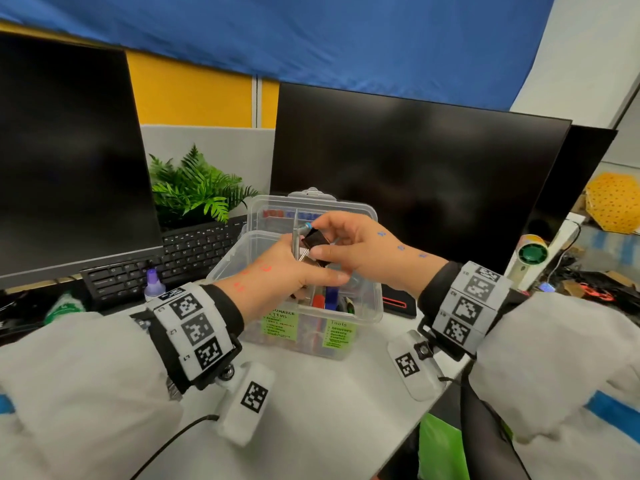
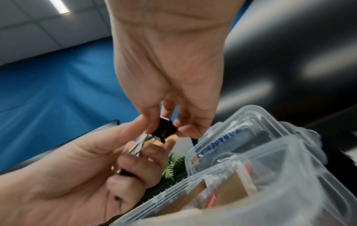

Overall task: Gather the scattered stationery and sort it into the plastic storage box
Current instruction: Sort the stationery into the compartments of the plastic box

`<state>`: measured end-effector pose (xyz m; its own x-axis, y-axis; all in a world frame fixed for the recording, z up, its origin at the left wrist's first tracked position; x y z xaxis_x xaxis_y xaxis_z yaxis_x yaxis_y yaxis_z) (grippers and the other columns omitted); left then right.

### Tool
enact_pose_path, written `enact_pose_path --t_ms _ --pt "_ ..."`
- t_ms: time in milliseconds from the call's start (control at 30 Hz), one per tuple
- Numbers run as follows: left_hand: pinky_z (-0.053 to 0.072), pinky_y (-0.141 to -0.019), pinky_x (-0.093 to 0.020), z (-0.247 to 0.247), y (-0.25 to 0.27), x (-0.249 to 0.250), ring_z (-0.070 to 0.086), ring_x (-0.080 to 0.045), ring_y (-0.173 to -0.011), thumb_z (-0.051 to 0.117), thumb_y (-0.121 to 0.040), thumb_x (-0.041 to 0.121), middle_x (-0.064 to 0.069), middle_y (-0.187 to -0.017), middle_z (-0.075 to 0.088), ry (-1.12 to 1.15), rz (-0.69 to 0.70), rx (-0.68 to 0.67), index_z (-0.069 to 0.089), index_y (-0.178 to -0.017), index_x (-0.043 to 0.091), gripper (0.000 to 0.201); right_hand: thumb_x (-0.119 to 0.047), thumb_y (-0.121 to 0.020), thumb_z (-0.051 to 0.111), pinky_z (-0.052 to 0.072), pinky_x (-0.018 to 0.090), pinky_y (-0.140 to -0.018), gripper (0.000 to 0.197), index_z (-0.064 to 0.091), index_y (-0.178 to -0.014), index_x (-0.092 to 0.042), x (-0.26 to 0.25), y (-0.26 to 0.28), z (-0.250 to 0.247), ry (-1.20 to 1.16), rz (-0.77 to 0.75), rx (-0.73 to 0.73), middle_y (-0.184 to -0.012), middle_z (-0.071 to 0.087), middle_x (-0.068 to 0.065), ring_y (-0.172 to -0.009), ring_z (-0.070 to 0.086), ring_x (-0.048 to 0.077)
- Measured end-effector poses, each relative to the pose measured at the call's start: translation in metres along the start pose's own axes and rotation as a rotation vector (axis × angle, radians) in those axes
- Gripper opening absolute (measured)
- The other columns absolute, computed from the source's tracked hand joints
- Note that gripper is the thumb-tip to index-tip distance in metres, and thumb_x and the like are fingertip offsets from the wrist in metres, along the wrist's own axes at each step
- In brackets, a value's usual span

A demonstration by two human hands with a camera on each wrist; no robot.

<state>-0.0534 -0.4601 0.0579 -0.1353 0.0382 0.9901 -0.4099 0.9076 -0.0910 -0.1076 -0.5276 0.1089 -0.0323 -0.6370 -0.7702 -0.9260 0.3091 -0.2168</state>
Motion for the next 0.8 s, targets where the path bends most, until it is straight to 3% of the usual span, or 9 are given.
enact_pose_path --t_ms 67,133,200,333,433,533,600,700,800 --pt "0.034 -0.044 -0.022 0.002 -0.001 -0.009 0.041 -0.006 -0.05 0.081 -0.084 0.016 0.009 -0.058 0.049 0.08 -0.082 -0.009 0.06 -0.117 0.014 0.039 -0.017 -0.093 0.069 0.055 0.048 -0.089 0.027 0.066 -0.12 -0.021 0.009 0.005 -0.004 -0.126 0.057 -0.015 -0.1 0.064 0.027 -0.085 0.064 0.032" --pt "0.03 -0.041 -0.019 0.011 0.001 -0.015 0.035 -0.005 -0.048 0.077 -0.087 0.018 0.007 -0.061 0.044 0.103 -0.162 -0.083 0.058 -0.124 0.014 0.042 -0.012 -0.094 0.066 0.054 0.043 -0.091 0.039 0.058 -0.132 -0.018 0.018 0.012 0.0 -0.318 0.14 -0.081 -0.094 0.062 0.026 -0.087 0.061 0.03" --pt "0.026 -0.039 -0.016 0.022 0.005 -0.018 0.034 -0.005 -0.05 0.074 -0.09 0.018 0.003 -0.067 0.044 0.078 -0.192 -0.151 0.06 -0.12 0.01 0.033 -0.011 -0.094 0.066 0.053 0.044 -0.095 0.04 0.059 -0.133 -0.016 0.025 0.014 0.004 -0.313 0.194 -0.115 -0.101 0.065 0.026 -0.092 0.063 0.032" --pt "0.031 -0.039 -0.015 0.018 0.003 -0.025 0.045 -0.006 -0.053 0.065 -0.097 0.022 -0.005 -0.075 0.058 -0.043 -0.207 -0.087 0.061 -0.103 0.012 0.013 -0.012 -0.094 0.066 0.057 0.034 -0.076 0.023 0.068 -0.117 -0.012 0.04 0.011 -0.006 -0.153 0.257 -0.043 -0.103 0.071 0.015 -0.084 0.066 0.02" --pt "0.038 -0.042 -0.017 0.017 0.0 -0.024 0.051 -0.007 -0.055 0.063 -0.098 0.018 -0.009 -0.081 0.064 -0.07 -0.171 -0.072 0.064 -0.109 0.014 0.013 -0.005 -0.093 0.065 0.052 0.023 -0.062 0.027 0.065 -0.119 -0.002 0.053 0.011 -0.007 -0.315 0.322 -0.051 -0.099 0.07 0.012 -0.077 0.065 0.015" --pt "0.052 -0.054 -0.023 0.015 -0.001 -0.022 0.065 -0.011 -0.067 0.069 -0.094 0.01 -0.01 -0.089 0.069 -0.015 -0.165 -0.011 0.059 -0.123 0.014 0.032 -0.002 -0.092 0.066 0.052 0.025 -0.063 0.02 0.068 -0.112 -0.001 0.059 0.005 -0.029 -0.335 0.293 0.079 -0.093 0.072 0.011 -0.079 0.066 0.017" --pt "0.054 -0.055 -0.021 0.011 -0.003 -0.019 0.067 -0.012 -0.072 0.063 -0.097 0.004 -0.01 -0.095 0.071 0.009 -0.14 0.027 0.052 -0.134 0.006 0.039 -0.001 -0.091 0.066 0.052 0.029 -0.068 0.018 0.069 -0.109 -0.001 0.059 0.001 -0.042 -0.312 0.282 0.13 -0.092 0.071 0.011 -0.083 0.065 0.02" --pt "0.053 -0.053 -0.021 0.01 -0.003 -0.016 0.062 -0.023 -0.082 0.047 -0.103 0.0 -0.015 -0.111 0.072 0.041 -0.111 0.071 0.041 -0.146 0.007 0.043 -0.003 -0.092 0.065 0.049 0.029 -0.068 0.018 0.065 -0.109 0.001 0.06 0.0 -0.039 -0.312 0.358 0.053 -0.09 0.07 0.01 -0.077 0.063 0.017" --pt "0.058 -0.06 -0.026 0.01 -0.005 -0.015 0.068 -0.022 -0.079 0.048 -0.103 0.0 -0.022 -0.115 0.071 0.063 -0.115 0.129 0.026 -0.152 0.017 0.057 -0.007 -0.094 0.064 0.047 0.023 -0.058 0.007 0.065 -0.099 -0.003 0.062 0.001 -0.023 -0.48 0.426 -0.007 -0.092 0.071 0.012 -0.069 0.063 0.013"
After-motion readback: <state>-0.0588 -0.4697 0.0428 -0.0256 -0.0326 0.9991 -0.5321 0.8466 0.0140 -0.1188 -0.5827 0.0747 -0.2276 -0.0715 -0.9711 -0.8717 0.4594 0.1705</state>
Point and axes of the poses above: each hand's wrist, its own y-axis away from the middle knuckle, its own z-axis out of the palm, x = y × z, the point moved 10 cm from there along -y, towards the middle knuckle
